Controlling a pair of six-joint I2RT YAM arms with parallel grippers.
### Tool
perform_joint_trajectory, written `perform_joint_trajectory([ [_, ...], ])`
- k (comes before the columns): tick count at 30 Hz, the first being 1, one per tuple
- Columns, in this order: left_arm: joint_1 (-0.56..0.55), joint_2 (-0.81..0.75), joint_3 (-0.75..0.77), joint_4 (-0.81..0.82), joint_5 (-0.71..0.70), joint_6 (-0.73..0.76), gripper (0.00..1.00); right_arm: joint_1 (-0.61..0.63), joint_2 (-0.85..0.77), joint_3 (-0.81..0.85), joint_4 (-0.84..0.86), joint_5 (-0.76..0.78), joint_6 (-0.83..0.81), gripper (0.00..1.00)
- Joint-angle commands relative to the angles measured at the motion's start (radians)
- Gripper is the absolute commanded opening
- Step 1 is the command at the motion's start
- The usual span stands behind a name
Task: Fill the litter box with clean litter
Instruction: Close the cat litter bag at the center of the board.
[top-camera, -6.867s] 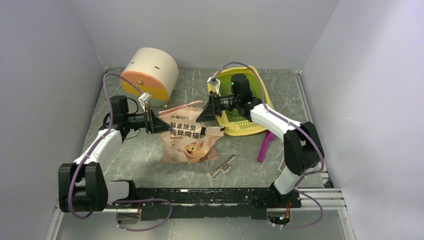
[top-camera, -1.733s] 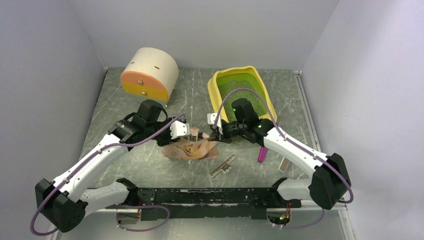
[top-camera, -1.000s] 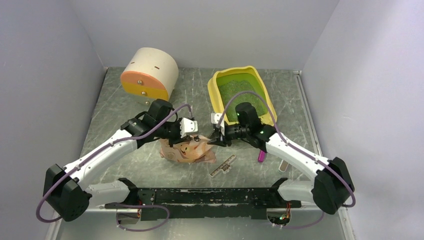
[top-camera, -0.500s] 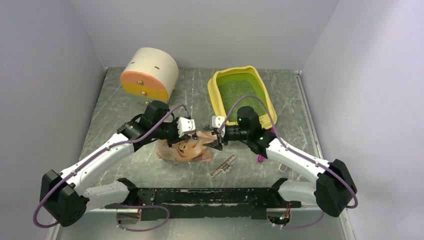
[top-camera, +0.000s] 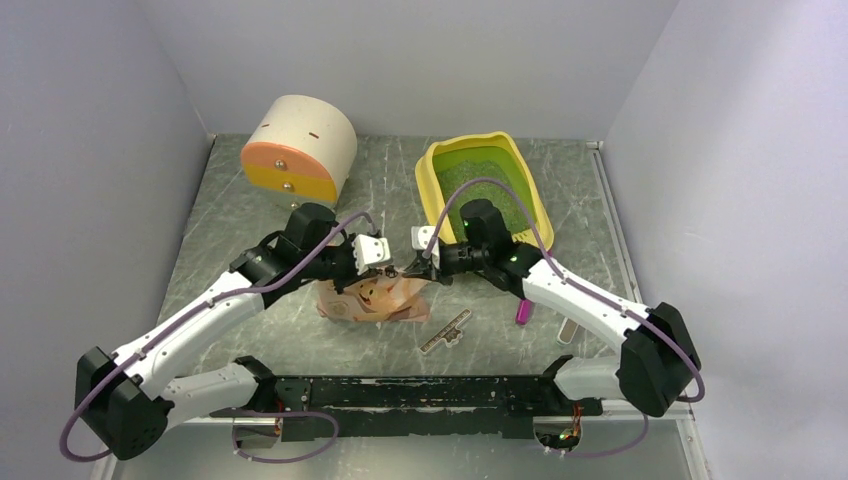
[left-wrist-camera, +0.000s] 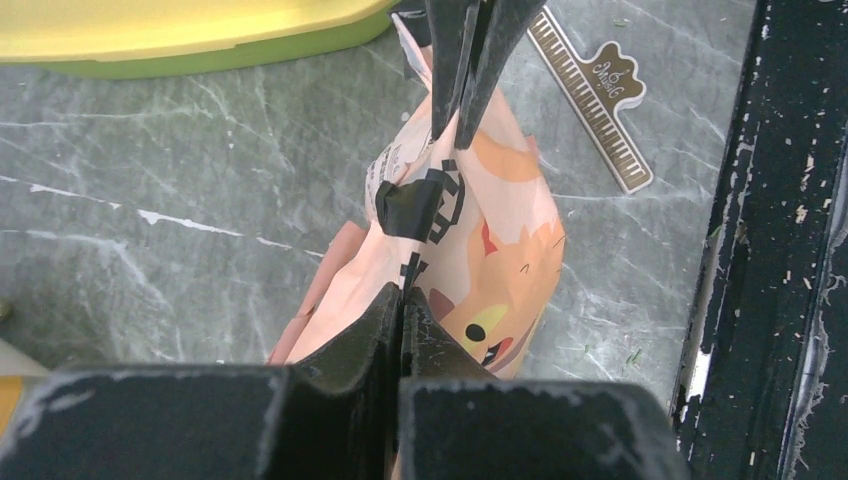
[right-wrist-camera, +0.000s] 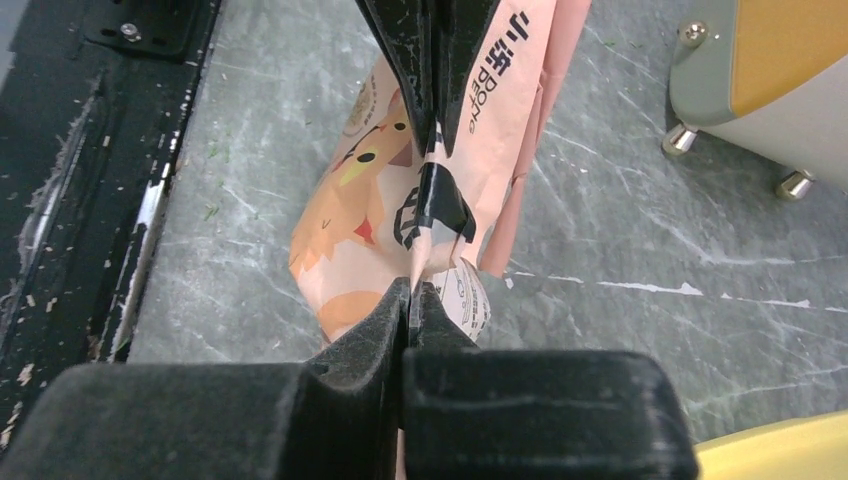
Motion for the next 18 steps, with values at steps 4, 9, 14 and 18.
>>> perform_joint_trajectory([
  [4,0.016,-0.05,0.024,-0.074,-0.169,0.046,0.05,-0.063,0.011,0.007,-0.055,-0.146,0.078,0.05],
  [9,0.016,-0.053,-0.005,-0.005,-0.034,0.028,0.05,-0.015,-0.03,-0.114,0.322,-0.081,0.249,0.57],
  [14,0.016,-0.029,-0.001,0.014,0.02,0.025,0.05,0.016,0.004,-0.082,0.344,-0.001,0.236,0.67],
  [18,0.016,-0.019,0.001,0.017,0.038,0.026,0.05,0.022,0.061,-0.068,0.422,-0.001,0.262,0.68],
])
